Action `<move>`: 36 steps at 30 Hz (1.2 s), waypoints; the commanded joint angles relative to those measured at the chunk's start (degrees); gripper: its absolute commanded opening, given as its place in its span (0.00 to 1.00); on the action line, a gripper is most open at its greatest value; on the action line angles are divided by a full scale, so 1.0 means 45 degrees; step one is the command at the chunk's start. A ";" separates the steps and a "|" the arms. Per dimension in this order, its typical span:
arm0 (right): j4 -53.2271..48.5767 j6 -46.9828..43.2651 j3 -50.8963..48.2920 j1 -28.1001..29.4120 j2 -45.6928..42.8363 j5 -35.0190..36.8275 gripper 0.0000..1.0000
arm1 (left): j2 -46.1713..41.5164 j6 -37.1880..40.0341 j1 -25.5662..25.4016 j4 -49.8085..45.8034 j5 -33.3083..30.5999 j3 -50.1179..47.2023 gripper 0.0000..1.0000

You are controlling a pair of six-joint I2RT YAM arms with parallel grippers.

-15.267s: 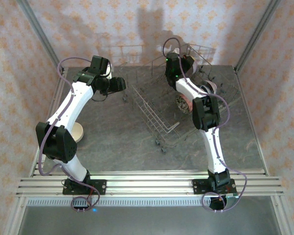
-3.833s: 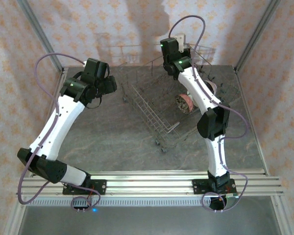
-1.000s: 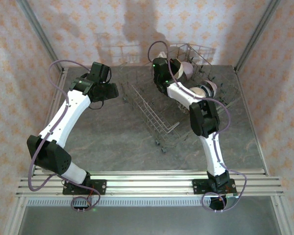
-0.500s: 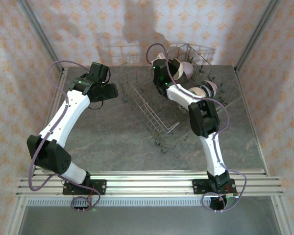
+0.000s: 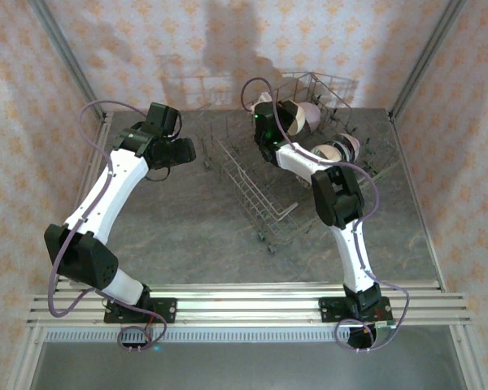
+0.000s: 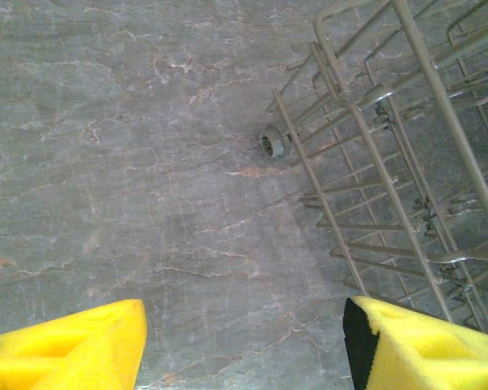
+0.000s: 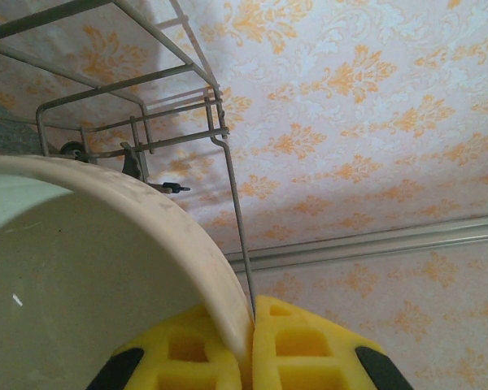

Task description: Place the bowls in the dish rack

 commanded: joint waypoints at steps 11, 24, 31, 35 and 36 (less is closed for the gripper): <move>-0.0473 0.0133 0.0392 0.0347 0.0635 -0.0027 0.00 | -0.0528 0.0367 0.0284 0.0321 0.0359 -0.0269 0.66; -0.0993 0.0276 0.0432 0.0437 0.0882 -0.0125 0.00 | -0.0412 0.0515 0.0454 0.0252 0.0720 -0.0018 0.66; -0.1108 0.0454 0.0335 0.0466 0.0872 -0.0125 0.01 | -0.0500 0.0427 0.0455 0.0253 0.0741 -0.0074 0.66; -0.1131 0.0532 0.0288 0.0553 0.0893 -0.0164 0.01 | -0.0544 0.0427 0.0444 0.0260 0.0726 -0.0054 0.66; -0.1137 0.0548 0.0277 0.0582 0.0908 -0.0181 0.01 | -0.0549 0.0427 0.0456 0.0270 0.0721 -0.0064 0.66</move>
